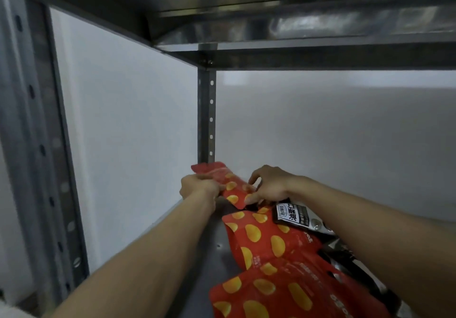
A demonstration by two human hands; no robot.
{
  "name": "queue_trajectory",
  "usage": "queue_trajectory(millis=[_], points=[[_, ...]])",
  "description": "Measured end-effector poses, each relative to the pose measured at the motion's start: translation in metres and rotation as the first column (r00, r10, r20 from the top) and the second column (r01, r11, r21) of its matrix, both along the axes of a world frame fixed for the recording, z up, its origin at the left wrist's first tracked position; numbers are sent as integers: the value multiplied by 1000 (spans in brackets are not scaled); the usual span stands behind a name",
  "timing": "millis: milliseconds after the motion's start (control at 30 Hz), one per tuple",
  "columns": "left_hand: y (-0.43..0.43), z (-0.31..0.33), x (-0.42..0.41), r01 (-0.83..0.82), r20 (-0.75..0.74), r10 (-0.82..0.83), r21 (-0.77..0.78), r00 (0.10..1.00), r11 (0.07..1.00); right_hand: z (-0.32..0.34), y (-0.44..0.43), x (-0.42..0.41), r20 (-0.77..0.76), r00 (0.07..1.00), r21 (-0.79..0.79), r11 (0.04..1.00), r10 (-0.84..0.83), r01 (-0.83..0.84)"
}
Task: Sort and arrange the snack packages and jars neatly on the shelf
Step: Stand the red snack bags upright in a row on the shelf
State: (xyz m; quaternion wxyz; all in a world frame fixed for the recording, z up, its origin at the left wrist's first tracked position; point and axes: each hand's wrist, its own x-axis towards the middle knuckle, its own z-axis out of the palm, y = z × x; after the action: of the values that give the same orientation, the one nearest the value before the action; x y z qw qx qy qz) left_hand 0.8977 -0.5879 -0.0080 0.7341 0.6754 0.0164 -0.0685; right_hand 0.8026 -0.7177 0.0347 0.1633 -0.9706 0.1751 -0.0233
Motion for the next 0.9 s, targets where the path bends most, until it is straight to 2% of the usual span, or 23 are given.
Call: queue_trajectory(millis=[100, 233, 333, 400, 467, 600, 800, 900], points=[[-2, 3, 4, 57, 159, -56, -3, 986, 998, -1, -4, 2, 128, 990, 174, 984, -67, 44], [-3, 9, 4, 121, 411, -128, 42, 903, 992, -4, -7, 6, 209, 965, 399, 915, -157, 62], [-3, 8, 9, 140, 508, -152, 61, 848, 988, -7, -9, 8, 265, 940, 549, 835, -214, 35], [-2, 7, 13, 157, 525, -156, 43, 837, 987, -10, -13, 11, 290, 928, 594, 804, -235, 18], [-2, 4, 17, 231, 519, -214, 32, 828, 972, -12, -17, 15, 322, 914, 566, 824, -248, 24], [-9, -1, 20, 368, 498, -408, 183, 765, 912, -13, -22, 20, 346, 909, 478, 877, -232, 42], [-27, 0, 30, 493, 447, -526, 198, 724, 847, -14, -30, 18, 371, 907, 336, 939, -200, 70], [-35, -1, 34, 529, 434, -559, 202, 706, 824, -14, -35, 17, 364, 904, 321, 941, -224, 104]])
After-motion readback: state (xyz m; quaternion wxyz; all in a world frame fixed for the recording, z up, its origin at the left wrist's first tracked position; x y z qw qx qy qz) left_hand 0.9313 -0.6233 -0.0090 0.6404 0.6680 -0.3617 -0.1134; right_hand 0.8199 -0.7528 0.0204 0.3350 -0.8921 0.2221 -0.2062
